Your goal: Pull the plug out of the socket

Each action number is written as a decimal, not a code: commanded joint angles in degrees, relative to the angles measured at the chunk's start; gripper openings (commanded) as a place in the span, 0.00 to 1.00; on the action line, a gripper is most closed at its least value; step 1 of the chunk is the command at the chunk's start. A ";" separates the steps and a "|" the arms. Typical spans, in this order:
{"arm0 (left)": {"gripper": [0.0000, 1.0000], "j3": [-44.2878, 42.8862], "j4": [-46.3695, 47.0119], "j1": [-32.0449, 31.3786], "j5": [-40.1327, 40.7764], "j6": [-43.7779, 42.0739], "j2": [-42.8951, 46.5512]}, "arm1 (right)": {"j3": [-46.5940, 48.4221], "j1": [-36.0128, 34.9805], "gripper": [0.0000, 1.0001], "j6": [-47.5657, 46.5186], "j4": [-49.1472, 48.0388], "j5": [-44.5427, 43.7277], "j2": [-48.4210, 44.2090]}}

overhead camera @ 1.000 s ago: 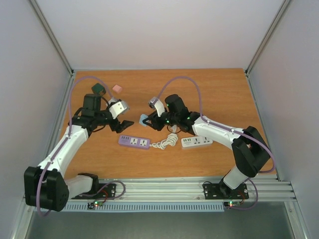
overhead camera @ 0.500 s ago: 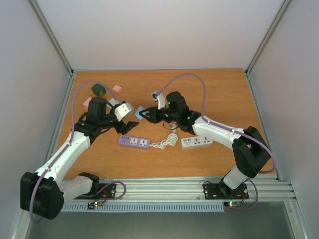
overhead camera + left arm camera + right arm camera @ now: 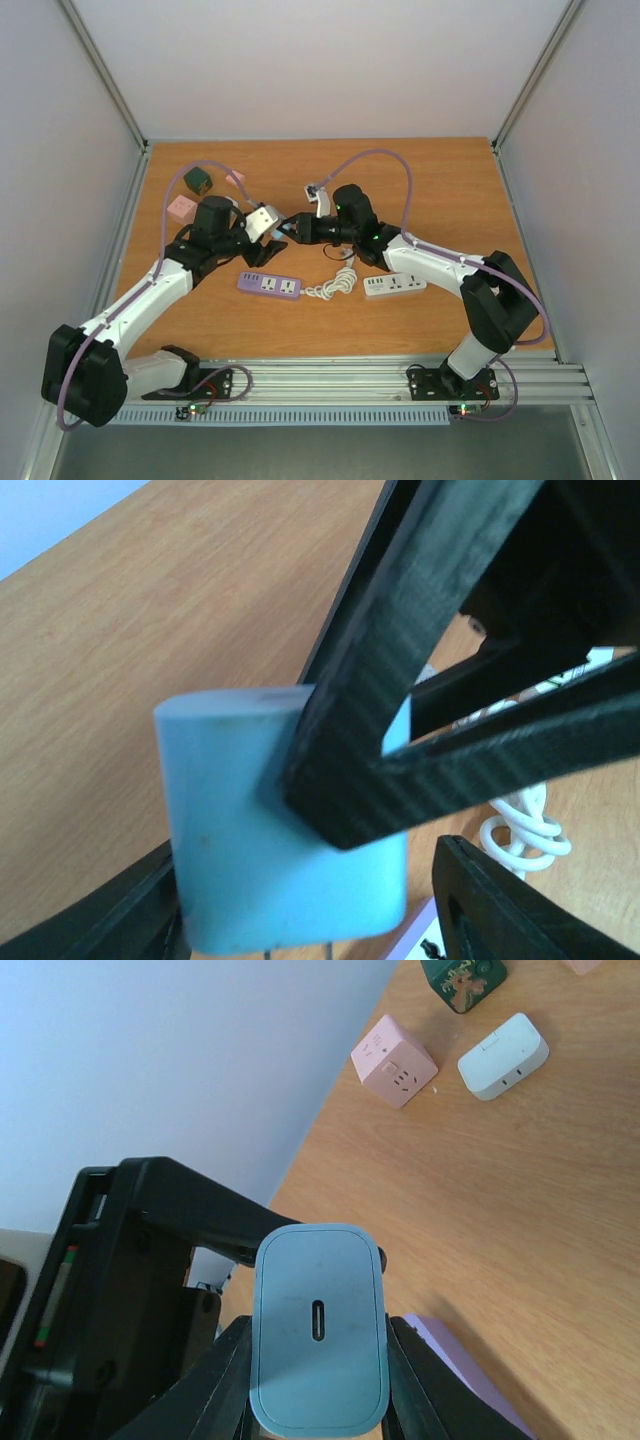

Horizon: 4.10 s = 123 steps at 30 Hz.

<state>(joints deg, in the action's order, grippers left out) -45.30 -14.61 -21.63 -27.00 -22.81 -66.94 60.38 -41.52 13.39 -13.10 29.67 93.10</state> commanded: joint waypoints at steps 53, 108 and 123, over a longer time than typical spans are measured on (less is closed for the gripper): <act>0.28 -5.26 -24.52 31.97 15.25 -26.98 -16.16 | 4.15 4.46 0.96 -55.84 40.09 1.98 3.58; 1.00 -14.67 -30.96 32.44 -4.85 -13.44 -1.20 | 3.38 15.95 0.36 -90.75 41.69 -15.92 10.69; 1.00 -12.67 -31.79 31.56 -4.95 -11.83 2.73 | 4.62 33.72 0.33 -102.59 46.79 -15.35 9.41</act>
<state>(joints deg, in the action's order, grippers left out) -58.15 -46.19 10.17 -31.27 -35.86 -65.39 63.83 -11.97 -84.07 30.94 15.44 103.18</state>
